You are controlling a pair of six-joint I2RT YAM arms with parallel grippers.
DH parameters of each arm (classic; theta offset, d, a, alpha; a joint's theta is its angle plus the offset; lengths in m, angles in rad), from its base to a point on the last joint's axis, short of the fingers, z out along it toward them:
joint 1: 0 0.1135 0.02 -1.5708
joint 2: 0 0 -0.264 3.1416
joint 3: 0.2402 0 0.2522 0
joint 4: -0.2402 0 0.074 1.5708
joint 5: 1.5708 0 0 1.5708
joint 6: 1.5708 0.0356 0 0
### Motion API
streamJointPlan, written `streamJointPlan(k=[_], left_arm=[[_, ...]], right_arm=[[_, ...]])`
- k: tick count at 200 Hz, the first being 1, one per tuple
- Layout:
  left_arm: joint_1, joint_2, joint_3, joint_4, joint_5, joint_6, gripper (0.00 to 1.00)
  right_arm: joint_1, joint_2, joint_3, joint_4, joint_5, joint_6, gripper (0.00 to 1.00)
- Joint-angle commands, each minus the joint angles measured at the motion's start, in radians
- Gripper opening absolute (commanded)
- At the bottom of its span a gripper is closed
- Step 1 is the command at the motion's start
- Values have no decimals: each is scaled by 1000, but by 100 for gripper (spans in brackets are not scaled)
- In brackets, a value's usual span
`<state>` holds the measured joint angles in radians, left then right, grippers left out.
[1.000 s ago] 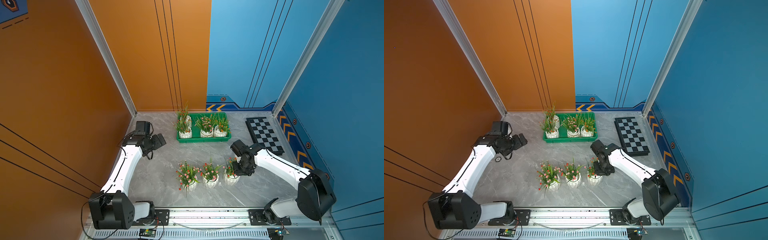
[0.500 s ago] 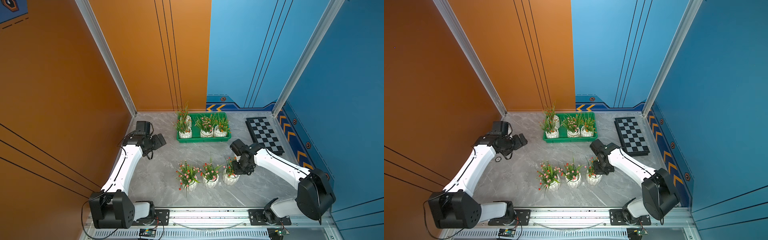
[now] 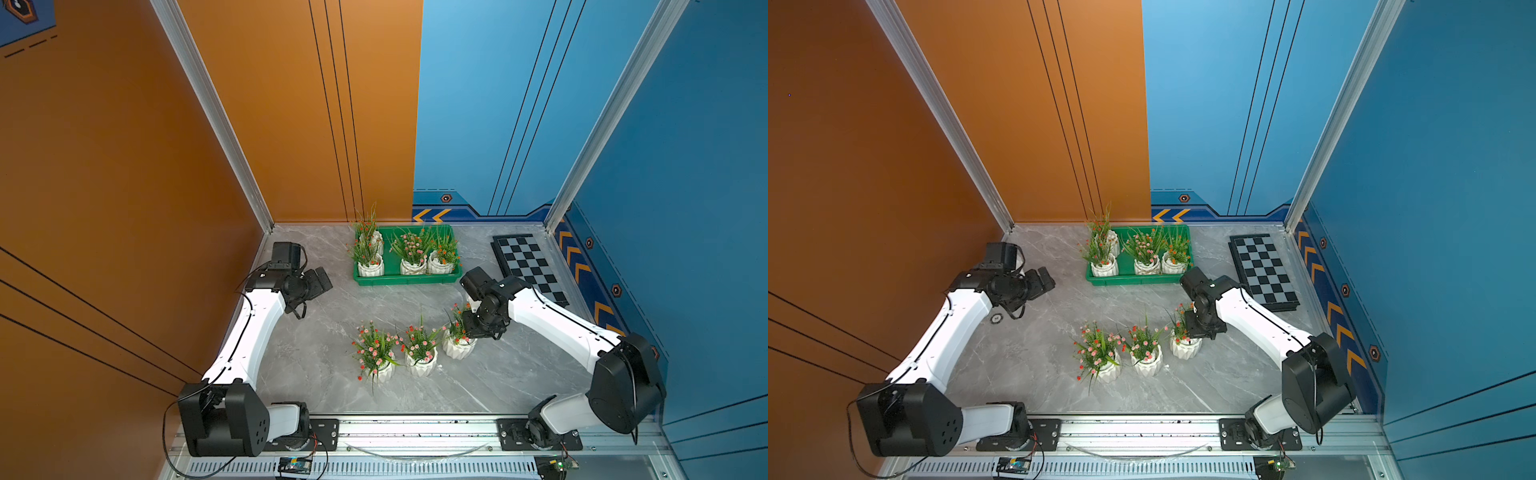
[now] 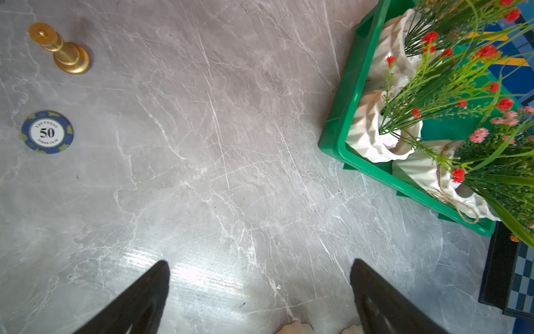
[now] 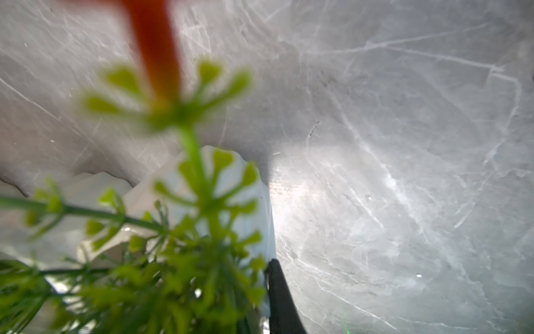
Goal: Put the potted gypsophila into the storage box
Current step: Pick up the baby's breath potted plant from the center of the board, then place the baby's breath potted plant at the storage box.
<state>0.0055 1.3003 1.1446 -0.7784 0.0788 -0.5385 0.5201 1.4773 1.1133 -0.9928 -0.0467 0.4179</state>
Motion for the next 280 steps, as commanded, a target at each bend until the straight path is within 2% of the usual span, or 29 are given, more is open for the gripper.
streamJointPlan(k=[1,78,180,280], left_arm=[[-4,8,-5,-13,-8,12,98],[7,8,-6,-15,-10,20,98],[34,25,23,-16,2,31,98],[48,98,95,-16,7,31,98]], right_arm=[[-31,9,63,-46,27,-45,4],[-195,95,235,-95,27,-151,4],[-400,372,608,-153,27,-238,2],[-471,663,995,-181,8,-193,2]])
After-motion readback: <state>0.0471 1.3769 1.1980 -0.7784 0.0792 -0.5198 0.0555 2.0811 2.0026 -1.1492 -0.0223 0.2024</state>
